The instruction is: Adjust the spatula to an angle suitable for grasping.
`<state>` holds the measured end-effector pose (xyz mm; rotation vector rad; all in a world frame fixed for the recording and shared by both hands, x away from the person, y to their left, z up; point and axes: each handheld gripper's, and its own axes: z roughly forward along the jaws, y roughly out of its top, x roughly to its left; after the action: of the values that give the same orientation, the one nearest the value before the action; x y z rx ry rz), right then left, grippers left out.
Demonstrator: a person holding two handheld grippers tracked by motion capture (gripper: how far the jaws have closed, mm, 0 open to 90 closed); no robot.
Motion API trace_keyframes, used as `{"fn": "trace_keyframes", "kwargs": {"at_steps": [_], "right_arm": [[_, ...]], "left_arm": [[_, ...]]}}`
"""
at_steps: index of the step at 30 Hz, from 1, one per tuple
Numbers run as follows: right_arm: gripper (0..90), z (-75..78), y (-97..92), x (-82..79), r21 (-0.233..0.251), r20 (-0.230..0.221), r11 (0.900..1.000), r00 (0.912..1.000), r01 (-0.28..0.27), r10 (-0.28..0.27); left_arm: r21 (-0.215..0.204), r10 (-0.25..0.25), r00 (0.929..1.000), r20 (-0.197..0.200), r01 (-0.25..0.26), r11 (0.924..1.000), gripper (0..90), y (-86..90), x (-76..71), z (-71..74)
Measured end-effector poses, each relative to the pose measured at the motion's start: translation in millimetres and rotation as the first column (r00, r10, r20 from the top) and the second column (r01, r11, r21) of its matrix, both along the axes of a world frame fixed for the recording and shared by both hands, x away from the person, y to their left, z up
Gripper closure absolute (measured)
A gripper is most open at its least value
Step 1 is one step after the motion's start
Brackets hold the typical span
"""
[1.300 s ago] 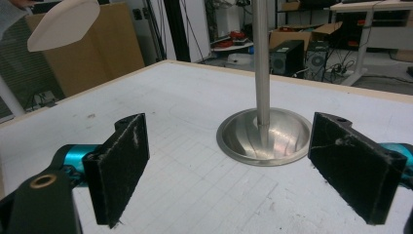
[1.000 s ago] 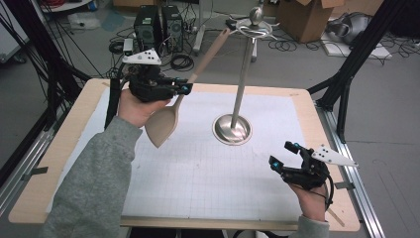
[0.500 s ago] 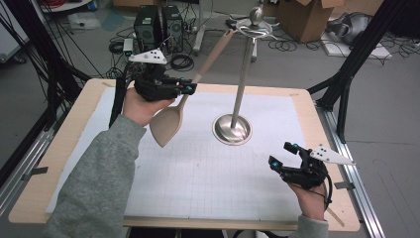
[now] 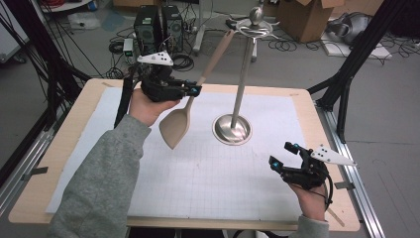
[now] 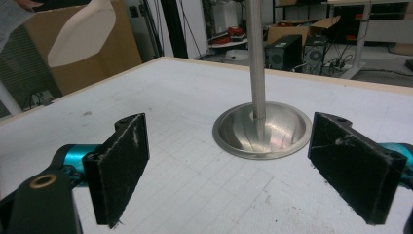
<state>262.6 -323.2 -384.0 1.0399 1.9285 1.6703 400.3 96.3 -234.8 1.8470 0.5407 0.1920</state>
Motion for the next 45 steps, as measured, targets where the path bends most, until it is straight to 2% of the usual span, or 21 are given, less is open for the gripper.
{"fn": "trace_keyframes", "kwargs": {"at_steps": [21,25,32,38,45], "right_arm": [[14.2,-1.1,-3.5,0.1,0.009,-0.006,0.9999,0.9999,0.008,-0.008],[14.2,-1.5,-4.9,0.7,0.014,-0.009,0.9998,0.9999,0.014,-0.013],[14.2,-2.9,-8.0,0.6,0.019,-0.015,0.9996,0.9996,0.023,-0.023],[14.2,-2.4,-8.2,0.1,0.001,-0.013,0.9996,0.9995,0.029,-0.029],[14.2,-2.9,-8.4,0.8,-0.005,-0.007,0.9996,0.9996,0.026,-0.026]], "left_arm": [[0.0,-0.032,0.9989,-0.035,0.032,0.9995,77.9,-23.6,14.3,-13.9],[-0.006,-0.031,0.9989,-0.036,0.031,0.9995,77.9,-26.6,15.8,-15.7],[0.013,-0.029,0.9991,-0.033,0.029,0.9995,78.0,-32.5,18.6,-16.0],[0.022,-0.036,0.9986,-0.038,0.037,0.9991,78.0,-38.1,21.9,-17.7],[0.014,-0.042,0.9985,-0.036,0.042,0.999,77.8,-41.2,24.9,-20.7]]}}
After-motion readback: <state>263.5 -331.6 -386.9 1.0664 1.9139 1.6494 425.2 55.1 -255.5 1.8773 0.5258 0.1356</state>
